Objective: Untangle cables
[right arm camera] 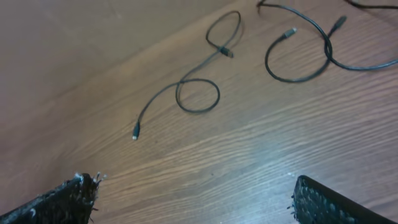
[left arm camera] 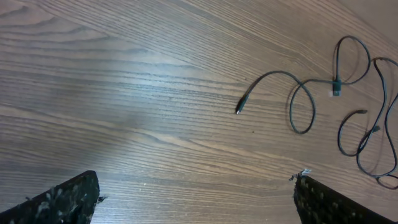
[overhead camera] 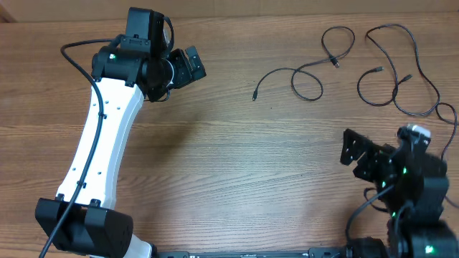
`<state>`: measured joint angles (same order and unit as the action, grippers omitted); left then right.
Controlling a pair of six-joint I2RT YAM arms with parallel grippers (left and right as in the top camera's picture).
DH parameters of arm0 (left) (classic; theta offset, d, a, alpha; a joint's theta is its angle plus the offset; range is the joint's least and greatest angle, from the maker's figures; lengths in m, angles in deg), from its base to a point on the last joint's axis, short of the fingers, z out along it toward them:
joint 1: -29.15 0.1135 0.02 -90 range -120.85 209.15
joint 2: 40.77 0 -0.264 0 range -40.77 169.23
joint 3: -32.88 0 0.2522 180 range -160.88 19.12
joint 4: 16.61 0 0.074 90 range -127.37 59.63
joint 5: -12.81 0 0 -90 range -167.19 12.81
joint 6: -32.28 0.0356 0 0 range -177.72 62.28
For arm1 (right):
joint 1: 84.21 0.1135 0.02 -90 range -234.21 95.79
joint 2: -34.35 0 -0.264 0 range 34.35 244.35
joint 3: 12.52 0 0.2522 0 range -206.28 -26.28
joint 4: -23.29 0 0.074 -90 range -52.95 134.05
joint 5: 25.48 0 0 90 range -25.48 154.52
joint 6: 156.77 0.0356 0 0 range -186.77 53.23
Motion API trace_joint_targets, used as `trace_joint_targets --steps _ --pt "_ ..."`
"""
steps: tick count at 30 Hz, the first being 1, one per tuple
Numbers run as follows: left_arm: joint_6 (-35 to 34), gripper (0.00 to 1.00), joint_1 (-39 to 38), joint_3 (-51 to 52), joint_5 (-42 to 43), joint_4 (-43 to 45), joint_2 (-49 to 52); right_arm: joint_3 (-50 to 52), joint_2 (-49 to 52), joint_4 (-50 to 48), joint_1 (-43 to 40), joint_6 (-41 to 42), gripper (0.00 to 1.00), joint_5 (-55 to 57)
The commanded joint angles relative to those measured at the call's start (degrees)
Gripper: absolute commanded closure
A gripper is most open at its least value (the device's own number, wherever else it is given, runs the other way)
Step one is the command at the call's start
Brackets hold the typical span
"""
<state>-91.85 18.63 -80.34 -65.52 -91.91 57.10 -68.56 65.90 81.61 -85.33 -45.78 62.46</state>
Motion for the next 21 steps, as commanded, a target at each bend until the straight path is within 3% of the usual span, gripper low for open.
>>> trace_joint_targets --steps 1,21 --pt "0.92 0.00 -0.37 0.20 -0.72 0.04 0.72 5.05 -5.03 -3.52 -0.11 0.24 0.00 0.22" --pt "0.92 0.00 -0.37 0.20 -0.70 0.04 0.72 22.45 -22.73 -26.86 3.17 0.00 0.00 0.66"
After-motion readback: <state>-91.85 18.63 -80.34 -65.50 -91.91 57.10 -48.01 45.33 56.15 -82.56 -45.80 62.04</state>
